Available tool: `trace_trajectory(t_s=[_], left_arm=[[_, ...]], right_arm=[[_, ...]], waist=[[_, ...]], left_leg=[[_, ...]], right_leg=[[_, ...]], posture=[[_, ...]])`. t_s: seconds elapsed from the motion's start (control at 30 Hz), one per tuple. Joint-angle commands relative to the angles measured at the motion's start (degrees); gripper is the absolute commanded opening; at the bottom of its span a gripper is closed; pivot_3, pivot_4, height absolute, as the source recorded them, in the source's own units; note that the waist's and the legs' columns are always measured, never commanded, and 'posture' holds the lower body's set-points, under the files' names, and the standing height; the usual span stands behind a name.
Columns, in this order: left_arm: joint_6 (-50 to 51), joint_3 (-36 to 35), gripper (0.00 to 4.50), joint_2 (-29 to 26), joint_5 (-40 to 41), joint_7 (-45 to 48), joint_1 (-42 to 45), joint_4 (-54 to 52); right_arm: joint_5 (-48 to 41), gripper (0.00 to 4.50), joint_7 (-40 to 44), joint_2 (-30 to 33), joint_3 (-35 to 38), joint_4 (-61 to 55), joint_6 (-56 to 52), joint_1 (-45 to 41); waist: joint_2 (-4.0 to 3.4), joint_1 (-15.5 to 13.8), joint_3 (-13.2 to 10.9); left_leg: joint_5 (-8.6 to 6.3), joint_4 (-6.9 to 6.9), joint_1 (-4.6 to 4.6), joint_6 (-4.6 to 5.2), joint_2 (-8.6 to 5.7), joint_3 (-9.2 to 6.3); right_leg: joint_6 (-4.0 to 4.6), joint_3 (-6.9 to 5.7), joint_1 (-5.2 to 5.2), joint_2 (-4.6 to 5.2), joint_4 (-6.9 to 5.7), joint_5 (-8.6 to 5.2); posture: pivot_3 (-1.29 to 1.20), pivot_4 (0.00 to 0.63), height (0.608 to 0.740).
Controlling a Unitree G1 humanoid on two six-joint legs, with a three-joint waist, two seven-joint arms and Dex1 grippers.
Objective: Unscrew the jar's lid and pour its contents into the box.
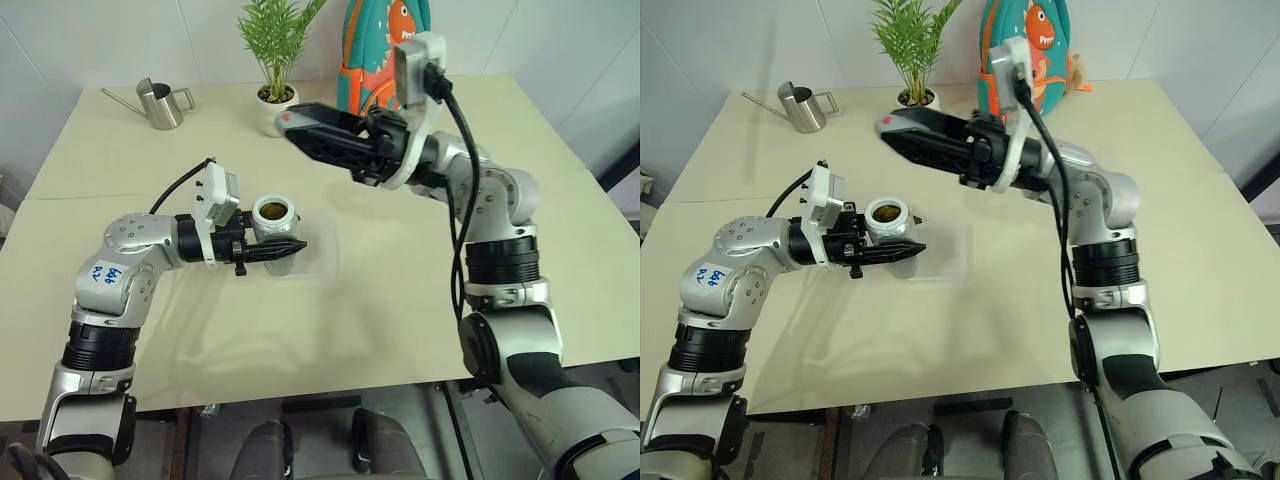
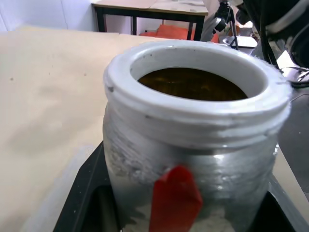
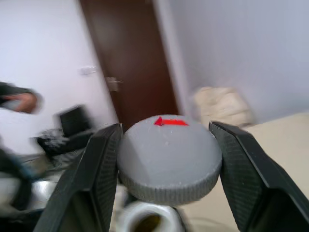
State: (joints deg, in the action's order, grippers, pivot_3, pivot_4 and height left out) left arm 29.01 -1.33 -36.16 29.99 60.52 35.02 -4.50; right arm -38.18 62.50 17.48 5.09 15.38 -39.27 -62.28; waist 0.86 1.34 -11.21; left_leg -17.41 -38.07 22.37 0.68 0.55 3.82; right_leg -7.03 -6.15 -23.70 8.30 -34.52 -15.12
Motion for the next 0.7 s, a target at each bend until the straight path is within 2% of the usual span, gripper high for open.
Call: trace_trajectory(t_s=[0.03,0.1,0.17,0.37,0.53,0.7], left_arm=[[0.1,-2.2,1.93,-0.6,1.4,-0.8,-0.6,-2.9],[0.2,-3.4,1.93,-0.8,1.7,-1.3,-1.0,-2.8],[0.3,-4.3,1.93,-1.0,2.0,-1.5,-1.1,-2.4],[0.7,-4.6,1.93,-0.6,2.0,-1.6,-1.1,-2.2],[1.0,-4.4,1.93,-0.5,1.9,-1.5,-1.0,-2.3],[1.6,-4.7,1.93,-0.5,2.2,-1.9,-1.0,-2.8]], right_arm=[[6.8,2.54,-1.9,4.5,0.5,2.9,8.9,3.6],[15.2,2.54,-4.4,8.8,-0.5,9.8,21.1,8.9],[18.9,2.54,-8.2,10.5,1.1,17.4,29.2,12.8],[24.7,2.54,-14.0,10.2,2.0,32.8,43.7,19.2],[24.8,2.54,-14.1,8.8,2.9,35.3,46.8,22.1],[23.6,4.23,-11.3,8.3,2.9,32.1,45.2,24.4]], waist=[[0.0,0.1,0.0],[0.01,0.1,0.0],[0.02,-0.1,0.0],[-0.05,0.8,0.0],[-0.04,0.7,0.0],[-0.03,0.3,0.0]], left_leg=[[0.0,0.01,-0.01,0.01,-0.01,0.02],[0.0,0.01,0.0,0.01,-0.01,0.09],[0.0,0.03,0.01,0.01,-0.03,0.22],[0.01,0.07,-0.09,0.02,0.03,0.51],[0.04,0.01,-0.26,-0.04,0.15,0.53],[0.04,-0.09,-0.3,-0.04,0.16,0.44]], right_leg=[[0.0,0.01,0.0,0.01,0.01,0.0],[0.0,0.01,-0.01,0.01,0.02,0.0],[0.0,-0.05,0.01,0.01,0.04,0.0],[0.0,0.04,0.0,0.0,0.06,0.0],[0.05,0.12,0.12,-0.08,-0.01,0.03],[0.09,0.13,0.24,-0.09,-0.01,0.07]], posture=[[0.0,0.15,0.74],[0.0,0.15,0.74],[0.0,0.15,0.74],[0.0,0.15,0.74],[0.0,0.15,0.74],[0.0,0.15,0.74]])
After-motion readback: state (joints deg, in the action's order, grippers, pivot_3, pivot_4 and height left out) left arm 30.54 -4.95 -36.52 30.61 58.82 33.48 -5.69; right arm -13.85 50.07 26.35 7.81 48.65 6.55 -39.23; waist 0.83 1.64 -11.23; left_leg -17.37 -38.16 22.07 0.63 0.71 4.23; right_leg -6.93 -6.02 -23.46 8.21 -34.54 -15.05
